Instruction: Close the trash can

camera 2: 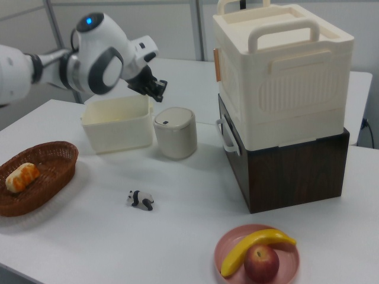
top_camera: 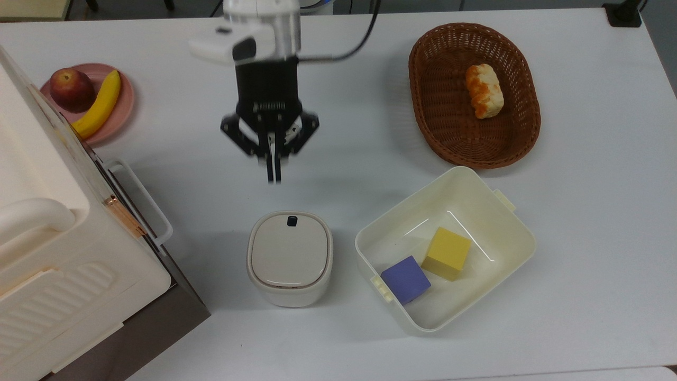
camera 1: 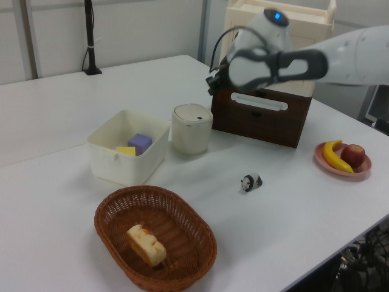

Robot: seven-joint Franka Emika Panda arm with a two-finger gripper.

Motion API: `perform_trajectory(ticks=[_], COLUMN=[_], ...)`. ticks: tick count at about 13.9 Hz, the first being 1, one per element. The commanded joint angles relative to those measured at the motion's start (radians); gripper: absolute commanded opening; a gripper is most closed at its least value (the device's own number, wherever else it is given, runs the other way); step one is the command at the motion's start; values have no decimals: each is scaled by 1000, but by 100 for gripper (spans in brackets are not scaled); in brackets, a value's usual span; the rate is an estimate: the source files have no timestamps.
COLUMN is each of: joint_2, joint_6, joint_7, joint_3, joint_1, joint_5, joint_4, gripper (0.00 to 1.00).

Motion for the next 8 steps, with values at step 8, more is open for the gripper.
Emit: perform_trajectory(ticks=[8], joint_2=[-256], joint_6=[-806], joint_7=[12], joint_3=[-6], joint_1=[-34], joint_5=[17], joint_4=[41], gripper=[100])
